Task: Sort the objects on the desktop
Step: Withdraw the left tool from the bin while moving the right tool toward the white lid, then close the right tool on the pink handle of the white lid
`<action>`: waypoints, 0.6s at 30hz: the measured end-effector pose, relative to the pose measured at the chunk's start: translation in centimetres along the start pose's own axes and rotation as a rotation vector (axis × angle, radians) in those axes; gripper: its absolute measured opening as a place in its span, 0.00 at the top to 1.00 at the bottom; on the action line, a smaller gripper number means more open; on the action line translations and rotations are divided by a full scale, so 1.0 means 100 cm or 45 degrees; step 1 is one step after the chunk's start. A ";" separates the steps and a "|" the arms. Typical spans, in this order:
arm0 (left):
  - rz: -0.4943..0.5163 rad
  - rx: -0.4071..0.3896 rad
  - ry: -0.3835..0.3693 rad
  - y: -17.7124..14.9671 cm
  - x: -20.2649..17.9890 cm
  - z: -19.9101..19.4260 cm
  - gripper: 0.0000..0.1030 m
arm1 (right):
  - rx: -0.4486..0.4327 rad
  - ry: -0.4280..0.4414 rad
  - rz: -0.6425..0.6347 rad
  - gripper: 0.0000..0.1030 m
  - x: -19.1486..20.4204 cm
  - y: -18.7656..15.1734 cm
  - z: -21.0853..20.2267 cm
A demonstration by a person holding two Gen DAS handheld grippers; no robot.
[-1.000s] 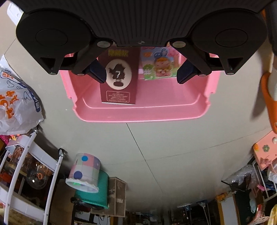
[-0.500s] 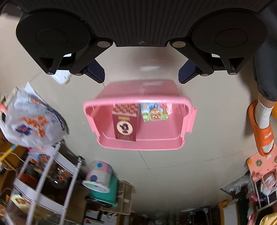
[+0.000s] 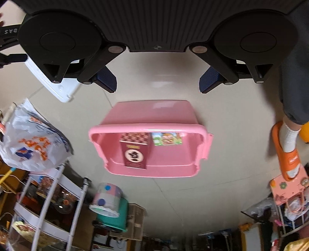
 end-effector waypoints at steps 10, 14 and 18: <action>-0.025 0.138 -0.011 -0.024 0.010 0.036 0.08 | 0.128 -0.071 -0.362 0.44 -0.035 0.024 0.072; 0.040 0.203 -0.013 -0.037 0.005 0.050 0.08 | 0.165 -0.115 -0.517 0.49 -0.040 0.036 0.101; 0.056 0.251 -0.015 -0.045 0.003 0.063 0.08 | 0.267 -0.098 -0.609 0.59 -0.048 0.036 0.129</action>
Point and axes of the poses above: each gripper's, at about its wrist camera, not at the fingertips, and z roughly the way its jaws point, x to its left, y to its top, the point moved 2 cm from there along z, roughly the way its jaws point, and after that the axes turned 11 degrees about -y, right-handed, at the moved point
